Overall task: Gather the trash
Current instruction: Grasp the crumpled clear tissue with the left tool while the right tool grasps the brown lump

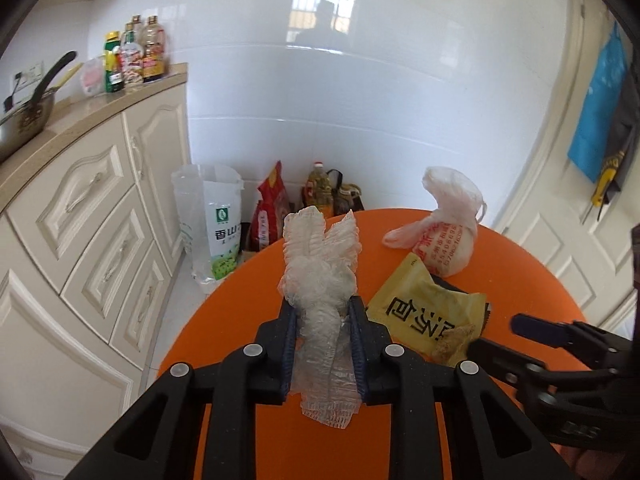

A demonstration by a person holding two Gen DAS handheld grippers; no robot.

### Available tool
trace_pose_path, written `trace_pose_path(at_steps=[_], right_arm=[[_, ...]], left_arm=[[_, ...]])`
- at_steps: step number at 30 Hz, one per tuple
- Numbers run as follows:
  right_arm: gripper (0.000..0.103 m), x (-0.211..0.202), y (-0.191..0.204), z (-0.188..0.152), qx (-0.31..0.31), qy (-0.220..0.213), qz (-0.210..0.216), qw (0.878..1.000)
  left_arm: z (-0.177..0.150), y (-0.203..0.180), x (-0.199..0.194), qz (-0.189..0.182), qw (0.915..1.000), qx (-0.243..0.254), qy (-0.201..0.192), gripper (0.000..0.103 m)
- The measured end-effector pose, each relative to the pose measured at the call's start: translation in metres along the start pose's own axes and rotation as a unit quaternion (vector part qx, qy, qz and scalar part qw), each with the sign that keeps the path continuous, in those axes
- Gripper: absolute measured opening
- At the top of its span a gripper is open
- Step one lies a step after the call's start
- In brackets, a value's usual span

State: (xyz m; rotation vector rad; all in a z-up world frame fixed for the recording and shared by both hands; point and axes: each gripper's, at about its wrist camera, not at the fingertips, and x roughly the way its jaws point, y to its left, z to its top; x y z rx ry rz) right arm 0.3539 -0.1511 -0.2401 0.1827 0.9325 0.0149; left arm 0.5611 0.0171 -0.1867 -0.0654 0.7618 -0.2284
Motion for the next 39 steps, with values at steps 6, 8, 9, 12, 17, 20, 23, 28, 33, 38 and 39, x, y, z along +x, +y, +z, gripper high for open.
trace_pose_path(at_steps=[6,8,9,12,17,20,23,28,33,38,39], right_arm=[[0.05,0.029,0.016,-0.003,-0.009,0.008,-0.032,0.999],[0.04,0.032,0.019,-0.006,-0.022,0.002,-0.053,0.998],[0.037,0.032,0.019,-0.007,-0.023,0.0,-0.05,0.998],[0.027,0.028,0.018,-0.014,-0.031,-0.004,-0.041,0.999],[0.017,0.01,0.005,-0.027,-0.019,-0.008,-0.015,1.0],[0.014,-0.004,-0.003,-0.034,-0.019,-0.015,-0.013,1.0],[0.014,-0.016,-0.01,-0.039,-0.014,-0.015,-0.011,1.0],[0.018,-0.016,-0.012,-0.046,-0.022,-0.006,0.001,1.0],[0.044,-0.008,0.001,-0.04,-0.045,-0.01,0.012,0.999],[0.052,0.014,0.009,-0.035,-0.058,-0.003,0.007,0.998],[0.045,0.015,0.009,-0.035,-0.057,-0.002,0.003,0.998]], left_arm=[[-0.008,0.004,0.003,-0.004,0.9997,-0.023,0.012,0.021],[-0.007,0.002,0.011,-0.009,0.9994,-0.029,0.018,0.021],[-0.006,0.002,0.015,-0.011,0.9993,-0.031,0.021,0.021],[-0.011,0.003,0.019,-0.015,0.9991,-0.032,0.025,0.021],[-0.009,0.005,0.017,-0.021,0.999,-0.031,0.022,0.021],[-0.012,0.002,0.016,-0.026,0.9991,-0.028,0.021,0.021],[-0.027,0.007,0.002,-0.032,0.9991,-0.021,0.02,0.021],[-0.053,0.017,-0.026,-0.029,0.9992,-0.021,0.015,0.021],[-0.094,0.014,-0.067,-0.019,0.9994,-0.026,0.012,0.021],[-0.11,0.0,-0.089,-0.014,0.9996,-0.024,0.01,0.021],[-0.118,-0.005,-0.099,-0.013,0.9996,-0.022,0.009,0.021]])
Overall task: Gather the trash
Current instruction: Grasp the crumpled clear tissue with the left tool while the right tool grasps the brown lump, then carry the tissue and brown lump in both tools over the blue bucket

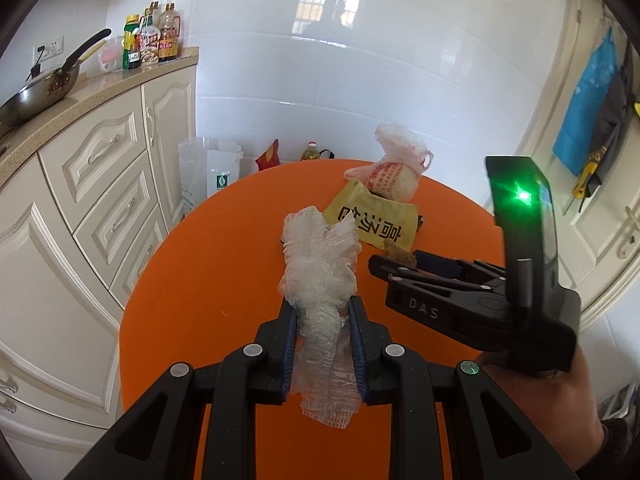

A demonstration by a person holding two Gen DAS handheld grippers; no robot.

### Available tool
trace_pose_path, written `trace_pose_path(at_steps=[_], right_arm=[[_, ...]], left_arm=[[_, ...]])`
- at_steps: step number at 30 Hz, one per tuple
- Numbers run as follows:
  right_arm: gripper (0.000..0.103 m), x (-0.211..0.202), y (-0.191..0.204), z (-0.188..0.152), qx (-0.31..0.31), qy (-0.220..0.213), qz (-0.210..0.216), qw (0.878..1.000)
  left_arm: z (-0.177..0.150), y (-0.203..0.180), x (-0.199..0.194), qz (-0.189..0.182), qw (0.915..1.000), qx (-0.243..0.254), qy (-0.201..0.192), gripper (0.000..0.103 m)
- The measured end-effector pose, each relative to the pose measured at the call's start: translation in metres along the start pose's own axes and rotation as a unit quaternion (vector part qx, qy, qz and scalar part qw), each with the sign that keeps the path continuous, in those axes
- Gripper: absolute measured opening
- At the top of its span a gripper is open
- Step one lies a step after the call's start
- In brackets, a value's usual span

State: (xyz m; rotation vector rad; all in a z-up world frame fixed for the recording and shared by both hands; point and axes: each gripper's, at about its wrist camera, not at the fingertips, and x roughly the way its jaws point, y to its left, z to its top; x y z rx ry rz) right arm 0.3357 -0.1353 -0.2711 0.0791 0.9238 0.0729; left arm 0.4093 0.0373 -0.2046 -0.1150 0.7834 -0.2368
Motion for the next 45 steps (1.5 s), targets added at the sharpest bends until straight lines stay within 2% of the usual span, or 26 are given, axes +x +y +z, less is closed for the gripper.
trace_pose_path(at_steps=[2,8,15,22,26,32,36,41,45], right_arm=[[0.026,-0.002,-0.004,-0.001,0.007,0.003,0.007,1.0],[0.026,-0.024,-0.022,-0.017,0.02,-0.005,0.029,0.999],[0.026,-0.088,-0.052,-0.04,0.043,-0.045,0.029,0.998],[0.026,-0.164,-0.098,-0.063,0.08,-0.099,0.015,0.992],[0.026,-0.205,-0.124,-0.076,0.099,-0.126,-0.006,0.987],[0.026,-0.27,-0.176,-0.104,0.139,-0.168,-0.047,0.975],[0.026,-0.308,-0.217,-0.129,0.174,-0.186,-0.086,0.963],[0.026,-0.348,-0.273,-0.17,0.23,-0.195,-0.138,0.943],[0.026,-0.37,-0.323,-0.21,0.277,-0.189,-0.18,0.925]], left_arm=[[-0.008,-0.007,-0.009,0.002,1.0,0.003,-0.001,0.021],[-0.017,-0.028,-0.018,-0.002,0.9999,0.014,-0.003,0.021],[-0.019,-0.06,-0.028,-0.033,0.9985,0.044,-0.007,0.021],[-0.021,-0.114,-0.047,-0.064,0.9935,0.092,-0.019,0.021],[-0.021,-0.159,-0.06,-0.084,0.9882,0.125,-0.032,0.021],[-0.026,-0.232,-0.073,-0.131,0.9753,0.173,-0.041,0.021],[-0.031,-0.287,-0.076,-0.171,0.963,0.205,-0.036,0.021],[-0.039,-0.35,-0.069,-0.228,0.9434,0.241,-0.013,0.021],[-0.054,-0.394,-0.048,-0.269,0.9256,0.265,0.031,0.021]])
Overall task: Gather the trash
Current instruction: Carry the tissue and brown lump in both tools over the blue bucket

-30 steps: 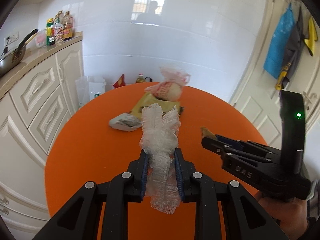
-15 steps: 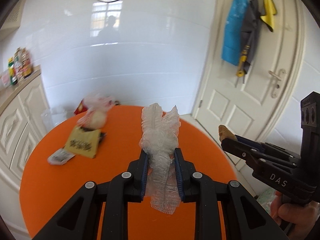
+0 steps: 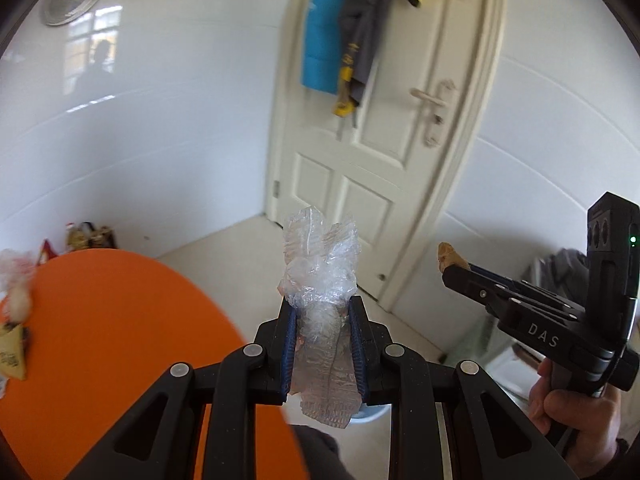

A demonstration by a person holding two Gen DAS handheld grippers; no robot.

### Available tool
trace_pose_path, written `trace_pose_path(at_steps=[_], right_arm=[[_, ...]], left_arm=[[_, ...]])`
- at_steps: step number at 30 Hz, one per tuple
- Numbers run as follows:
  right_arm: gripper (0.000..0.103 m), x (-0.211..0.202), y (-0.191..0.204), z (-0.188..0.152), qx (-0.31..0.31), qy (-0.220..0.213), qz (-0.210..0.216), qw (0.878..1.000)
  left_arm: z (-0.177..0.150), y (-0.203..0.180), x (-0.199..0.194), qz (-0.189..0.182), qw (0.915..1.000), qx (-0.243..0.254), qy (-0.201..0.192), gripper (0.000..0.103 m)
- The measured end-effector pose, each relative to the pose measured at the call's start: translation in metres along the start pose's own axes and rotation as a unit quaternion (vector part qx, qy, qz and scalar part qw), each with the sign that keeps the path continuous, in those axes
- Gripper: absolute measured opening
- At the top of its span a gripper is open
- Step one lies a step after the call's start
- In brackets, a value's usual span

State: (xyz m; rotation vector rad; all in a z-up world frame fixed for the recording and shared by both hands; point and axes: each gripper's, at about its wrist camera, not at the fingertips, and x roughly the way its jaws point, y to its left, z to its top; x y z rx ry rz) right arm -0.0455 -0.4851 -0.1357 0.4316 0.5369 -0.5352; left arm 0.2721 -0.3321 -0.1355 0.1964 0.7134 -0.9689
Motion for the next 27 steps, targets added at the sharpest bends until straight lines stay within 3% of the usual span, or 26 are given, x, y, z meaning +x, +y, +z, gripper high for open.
trace_pose_path(at_steps=[9,19,22,24,26,27], right_arm=[[0.026,0.037,-0.113,-0.028,0.074,0.06,-0.069,0.993],[0.026,0.106,-0.177,-0.064,0.129,0.142,-0.08,0.978],[0.026,0.128,-0.191,-0.072,0.143,0.163,-0.076,0.973],[0.029,0.141,-0.198,-0.076,0.15,0.179,-0.075,0.969],[0.029,0.15,-0.206,-0.08,0.163,0.185,-0.076,0.966],[0.033,0.152,-0.21,-0.082,0.172,0.189,-0.08,0.963]], left_arm=[[0.0,-0.033,0.111,-0.066,0.9906,0.021,0.118,0.021],[0.0,-0.028,0.249,-0.083,0.965,0.011,0.248,0.021],[0.018,-0.023,0.293,-0.089,0.9571,-0.004,0.276,0.023],[0.033,-0.021,0.327,-0.082,0.9526,-0.006,0.293,0.027],[0.045,-0.019,0.353,-0.074,0.947,-0.006,0.313,0.056],[0.047,-0.018,0.36,-0.069,0.9464,-0.007,0.315,0.062]])
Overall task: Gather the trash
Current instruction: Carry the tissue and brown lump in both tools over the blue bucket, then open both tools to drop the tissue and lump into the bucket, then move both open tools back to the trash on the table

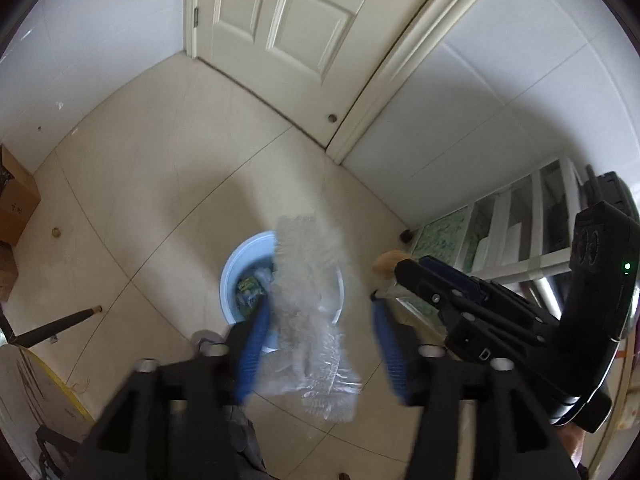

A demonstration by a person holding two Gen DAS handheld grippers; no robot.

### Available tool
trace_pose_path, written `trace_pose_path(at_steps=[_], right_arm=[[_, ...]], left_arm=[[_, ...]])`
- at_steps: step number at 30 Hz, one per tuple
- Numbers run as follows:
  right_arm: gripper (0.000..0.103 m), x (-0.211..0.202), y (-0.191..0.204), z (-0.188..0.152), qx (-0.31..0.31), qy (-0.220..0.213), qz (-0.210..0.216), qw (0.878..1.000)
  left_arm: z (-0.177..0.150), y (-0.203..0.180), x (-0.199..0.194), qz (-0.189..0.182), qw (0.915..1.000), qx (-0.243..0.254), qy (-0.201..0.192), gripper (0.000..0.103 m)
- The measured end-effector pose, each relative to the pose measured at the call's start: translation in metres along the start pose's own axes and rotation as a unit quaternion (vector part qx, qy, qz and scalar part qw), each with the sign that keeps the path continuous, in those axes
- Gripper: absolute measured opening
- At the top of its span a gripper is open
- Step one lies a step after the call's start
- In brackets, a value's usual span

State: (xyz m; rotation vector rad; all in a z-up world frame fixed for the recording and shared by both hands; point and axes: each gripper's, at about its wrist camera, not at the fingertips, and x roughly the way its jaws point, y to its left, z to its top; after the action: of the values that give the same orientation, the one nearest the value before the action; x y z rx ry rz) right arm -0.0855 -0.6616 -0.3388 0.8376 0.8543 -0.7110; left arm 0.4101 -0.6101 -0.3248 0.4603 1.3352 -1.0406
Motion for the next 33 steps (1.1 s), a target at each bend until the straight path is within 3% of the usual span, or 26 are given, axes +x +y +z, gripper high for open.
trace_pose_path(at_steps=[2,4,9,10,15,21,28,33], right_arm=[[0.041,0.003,-0.005,0.0,0.018,0.006,0.002,1.0],[0.055,0.0,-0.008,-0.001,0.024,0.0,0.001,1.0],[0.099,-0.01,-0.008,-0.005,0.036,-0.012,-0.009,0.999],[0.102,-0.013,-0.006,-0.006,0.037,-0.017,-0.015,0.999],[0.103,-0.032,0.002,-0.008,0.041,-0.036,-0.024,0.998],[0.103,-0.067,0.035,-0.012,0.019,-0.064,-0.015,0.998],[0.103,-0.115,0.101,-0.018,-0.029,-0.106,0.009,0.994],[0.103,-0.143,0.16,-0.028,-0.075,-0.133,0.034,0.988]], left_arm=[[0.014,0.003,0.005,0.017,0.9999,0.001,-0.002,0.078],[0.016,0.005,0.005,0.033,0.9995,-0.002,-0.003,0.083],[-0.005,-0.008,-0.011,0.066,0.9976,-0.005,-0.021,0.083],[-0.012,-0.012,-0.016,0.069,0.9972,-0.004,-0.028,0.084],[-0.036,-0.023,-0.051,0.09,0.9931,-0.002,-0.075,0.086],[-0.085,-0.027,-0.12,0.091,0.9851,-0.004,-0.146,0.091],[-0.16,-0.011,-0.209,0.099,0.9669,-0.017,-0.234,0.095],[-0.23,0.014,-0.271,0.113,0.9488,-0.036,-0.293,0.096]])
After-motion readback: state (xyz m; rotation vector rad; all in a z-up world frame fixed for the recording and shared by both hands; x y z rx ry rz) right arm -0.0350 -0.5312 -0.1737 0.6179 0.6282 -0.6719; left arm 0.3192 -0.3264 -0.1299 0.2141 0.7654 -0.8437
